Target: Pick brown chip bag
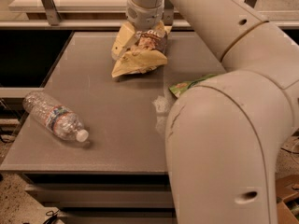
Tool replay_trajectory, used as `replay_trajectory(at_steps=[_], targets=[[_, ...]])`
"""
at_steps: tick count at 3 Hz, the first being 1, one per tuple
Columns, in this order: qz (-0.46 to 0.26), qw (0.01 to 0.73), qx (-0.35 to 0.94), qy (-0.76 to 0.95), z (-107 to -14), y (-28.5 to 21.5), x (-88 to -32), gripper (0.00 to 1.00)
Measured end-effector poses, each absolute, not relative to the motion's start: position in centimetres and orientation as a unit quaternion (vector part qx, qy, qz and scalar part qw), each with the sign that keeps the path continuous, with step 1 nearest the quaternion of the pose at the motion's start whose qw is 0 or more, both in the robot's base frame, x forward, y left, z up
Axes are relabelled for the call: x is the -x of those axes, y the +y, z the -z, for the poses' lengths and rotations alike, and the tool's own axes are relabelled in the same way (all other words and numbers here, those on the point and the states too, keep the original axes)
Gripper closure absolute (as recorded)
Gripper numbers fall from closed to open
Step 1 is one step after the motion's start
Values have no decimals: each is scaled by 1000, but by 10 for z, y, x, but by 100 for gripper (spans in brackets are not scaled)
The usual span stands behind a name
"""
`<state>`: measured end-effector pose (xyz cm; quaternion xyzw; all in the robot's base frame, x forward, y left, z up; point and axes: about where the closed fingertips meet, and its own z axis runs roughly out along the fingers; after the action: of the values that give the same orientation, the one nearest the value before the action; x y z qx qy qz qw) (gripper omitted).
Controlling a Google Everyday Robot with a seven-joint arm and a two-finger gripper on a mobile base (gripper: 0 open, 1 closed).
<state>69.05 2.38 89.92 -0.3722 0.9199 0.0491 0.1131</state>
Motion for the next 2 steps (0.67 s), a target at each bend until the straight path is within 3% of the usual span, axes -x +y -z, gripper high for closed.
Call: replay_trajectory(at_steps=[1,2], targets=[[-59,103,371,921,-887,31,-690,10],[-70,95,378,918,-875,38,-689,32]])
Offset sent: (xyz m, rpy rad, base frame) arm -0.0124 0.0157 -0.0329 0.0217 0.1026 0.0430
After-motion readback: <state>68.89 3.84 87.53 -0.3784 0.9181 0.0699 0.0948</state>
